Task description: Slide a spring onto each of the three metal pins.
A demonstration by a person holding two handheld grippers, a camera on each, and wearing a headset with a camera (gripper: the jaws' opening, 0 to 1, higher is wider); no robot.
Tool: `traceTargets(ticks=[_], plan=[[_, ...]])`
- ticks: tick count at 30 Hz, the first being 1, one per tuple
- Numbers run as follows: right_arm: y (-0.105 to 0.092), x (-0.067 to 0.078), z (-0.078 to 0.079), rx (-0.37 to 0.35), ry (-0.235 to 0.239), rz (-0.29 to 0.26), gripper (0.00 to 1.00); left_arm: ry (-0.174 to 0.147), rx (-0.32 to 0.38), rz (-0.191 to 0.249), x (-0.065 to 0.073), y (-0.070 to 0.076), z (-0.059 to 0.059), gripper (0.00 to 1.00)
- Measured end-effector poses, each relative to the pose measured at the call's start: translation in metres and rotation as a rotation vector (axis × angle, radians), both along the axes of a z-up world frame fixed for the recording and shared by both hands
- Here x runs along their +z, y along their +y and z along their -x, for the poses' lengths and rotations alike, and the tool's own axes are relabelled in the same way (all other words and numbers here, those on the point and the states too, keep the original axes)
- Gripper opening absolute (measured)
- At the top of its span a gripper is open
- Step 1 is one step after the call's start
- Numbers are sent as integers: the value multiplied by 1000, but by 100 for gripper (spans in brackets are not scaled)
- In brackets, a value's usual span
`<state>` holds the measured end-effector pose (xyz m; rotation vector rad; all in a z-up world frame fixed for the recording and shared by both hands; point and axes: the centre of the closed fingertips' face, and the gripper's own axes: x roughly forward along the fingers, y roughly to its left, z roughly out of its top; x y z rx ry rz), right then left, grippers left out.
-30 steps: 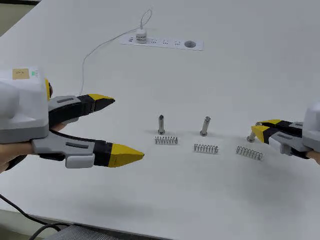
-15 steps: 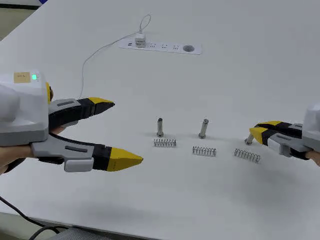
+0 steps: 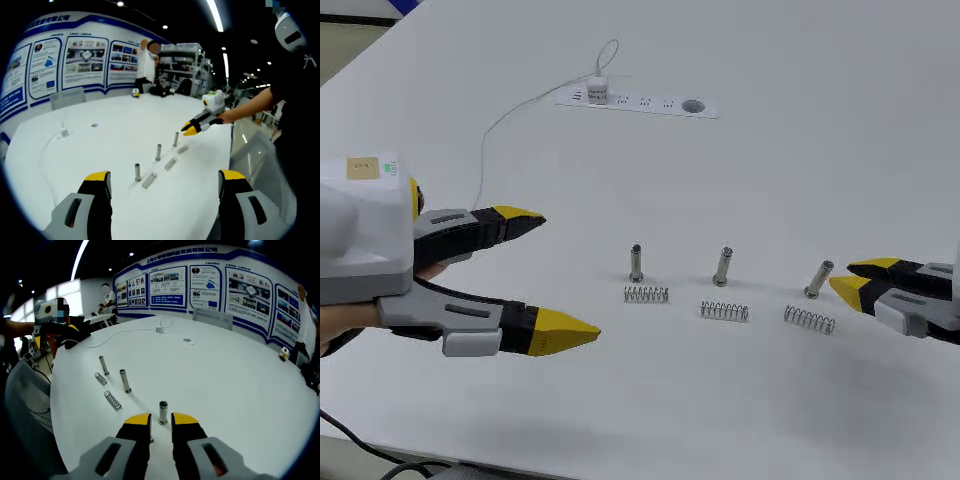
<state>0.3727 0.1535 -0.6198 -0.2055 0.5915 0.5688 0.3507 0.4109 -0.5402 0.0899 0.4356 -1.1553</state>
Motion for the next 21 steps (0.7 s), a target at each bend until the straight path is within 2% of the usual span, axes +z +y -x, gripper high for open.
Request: traceTargets(ticks=[3, 7, 9, 12, 16, 21], plan=[[6, -13, 12, 78, 51, 33, 18, 3, 1, -2, -1, -1, -1, 90], [18, -23, 19, 184, 67, 92, 18, 10, -2, -1, -3, -3, 0, 90], [22, -27, 19, 203, 74, 100, 19, 14, 0, 0, -4, -3, 0, 90], [16, -38, 13, 211, 79, 163, 19, 21, 4, -3, -7, -2, 0, 90], [16, -45, 11, 227, 111, 140, 19, 24, 12, -1, -7, -1, 0, 90], [20, -49, 15, 290, 136, 161, 19, 35, 31, -6, -11, 3, -2, 90]])
